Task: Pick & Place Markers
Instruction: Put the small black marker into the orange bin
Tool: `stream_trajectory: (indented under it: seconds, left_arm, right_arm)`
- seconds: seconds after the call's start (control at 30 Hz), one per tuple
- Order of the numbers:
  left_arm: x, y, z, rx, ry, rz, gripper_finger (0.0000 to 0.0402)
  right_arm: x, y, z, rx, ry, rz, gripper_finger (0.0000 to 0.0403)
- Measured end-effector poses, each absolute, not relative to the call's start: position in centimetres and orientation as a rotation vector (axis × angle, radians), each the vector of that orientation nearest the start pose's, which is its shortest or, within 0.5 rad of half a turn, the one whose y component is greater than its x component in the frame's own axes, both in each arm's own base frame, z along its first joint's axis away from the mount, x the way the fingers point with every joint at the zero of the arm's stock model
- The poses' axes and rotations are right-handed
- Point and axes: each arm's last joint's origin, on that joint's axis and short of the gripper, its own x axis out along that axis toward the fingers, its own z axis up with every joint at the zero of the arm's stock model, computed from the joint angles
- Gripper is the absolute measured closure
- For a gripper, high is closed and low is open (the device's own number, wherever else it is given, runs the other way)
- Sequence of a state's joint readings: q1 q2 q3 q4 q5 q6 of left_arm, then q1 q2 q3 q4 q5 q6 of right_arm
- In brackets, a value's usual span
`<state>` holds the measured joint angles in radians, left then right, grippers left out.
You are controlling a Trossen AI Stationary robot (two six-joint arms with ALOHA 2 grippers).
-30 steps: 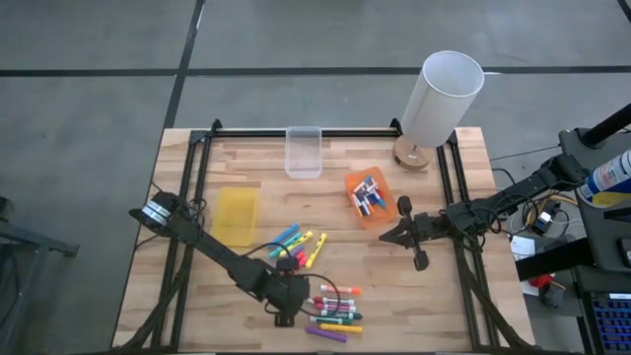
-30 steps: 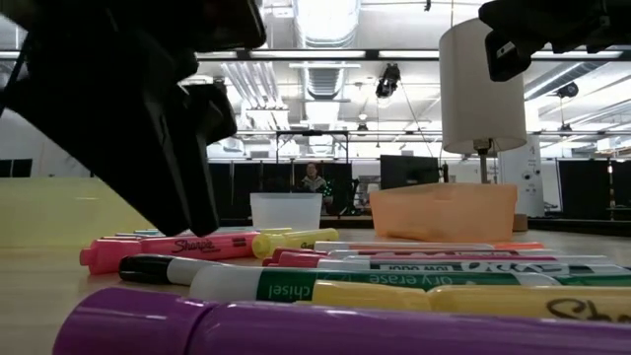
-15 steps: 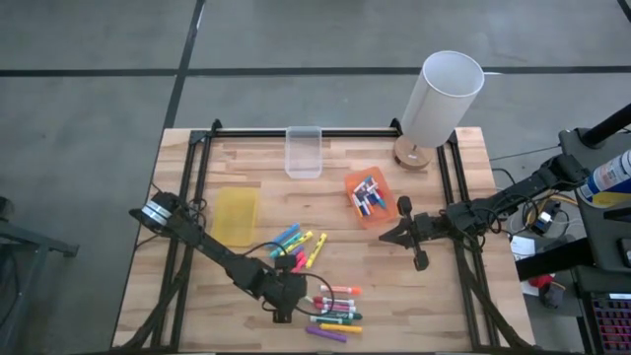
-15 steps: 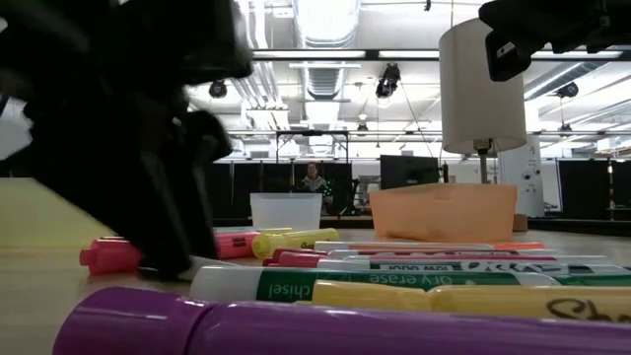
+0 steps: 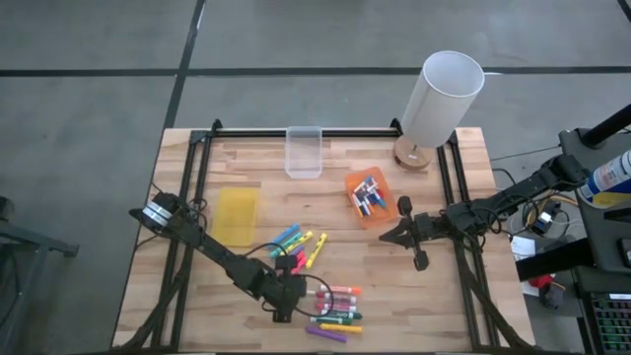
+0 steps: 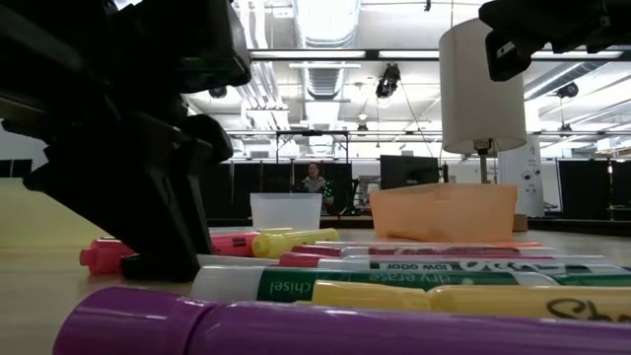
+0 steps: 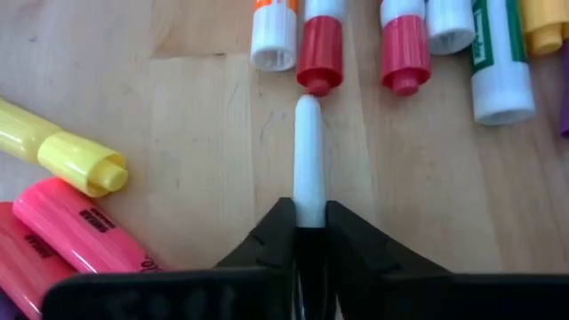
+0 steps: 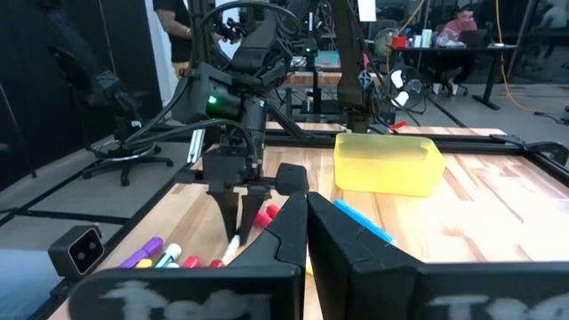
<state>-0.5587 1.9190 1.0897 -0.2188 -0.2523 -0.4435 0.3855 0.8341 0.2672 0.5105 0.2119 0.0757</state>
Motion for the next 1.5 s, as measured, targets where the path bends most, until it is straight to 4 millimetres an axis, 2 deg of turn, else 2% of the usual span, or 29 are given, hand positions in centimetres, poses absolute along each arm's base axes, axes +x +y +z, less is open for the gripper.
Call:
stream_trajectory:
  seconds: [0.1, 0.33, 0.6, 0.77, 0.93, 1.07, 1.23, 1.37, 1.5]
  left_arm:
    - [31.6, -18.8, 13.1, 0.002, 0.991, -0.055, 0.0373]
    - [32.2, -18.1, 15.0, -0.031, 0.947, 0.015, 0.0373]
    - [33.3, -17.0, 19.1, 0.031, 0.901, 0.117, 0.0372]
    - [34.9, -16.5, 22.5, 0.075, 0.789, 0.118, 0.0371]
    - [36.6, -15.2, 25.1, 0.1, 0.722, 0.121, 0.0369]
    - [37.7, -13.6, 26.4, 0.094, 0.69, 0.155, 0.0369]
    - [38.4, -12.0, 26.9, 0.075, 0.68, 0.197, 0.0369]
    - [38.6, -11.5, 26.9, 0.075, 0.68, 0.203, 0.0368]
    - [38.6, -11.6, 26.9, 0.067, 0.682, 0.184, 0.0368]
  right_arm:
    - [16.7, 6.1, 21.3, 0.059, 0.06, 0.172, 0.0394]
    - [16.7, 6.1, 21.3, 0.058, 0.06, 0.171, 0.0394]
    - [16.7, 6.1, 21.2, 0.094, 0.072, 0.172, 0.0394]
    - [17.0, 6.3, 20.7, 0.101, 0.099, 0.175, 0.0394]
    - [17.7, 6.5, 20.0, 0.153, 0.131, 0.172, 0.0391]
    - [18.6, 7.0, 19.5, 0.181, 0.137, 0.198, 0.0359]
    - [20.3, 7.7, 19.1, 0.175, 0.189, 0.19, 0.0286]
    - [21.7, 8.0, 19.0, 0.157, 0.209, 0.111, 0.0239]
    - [22.9, 8.4, 19.0, 0.111, 0.222, 0.091, 0.0214]
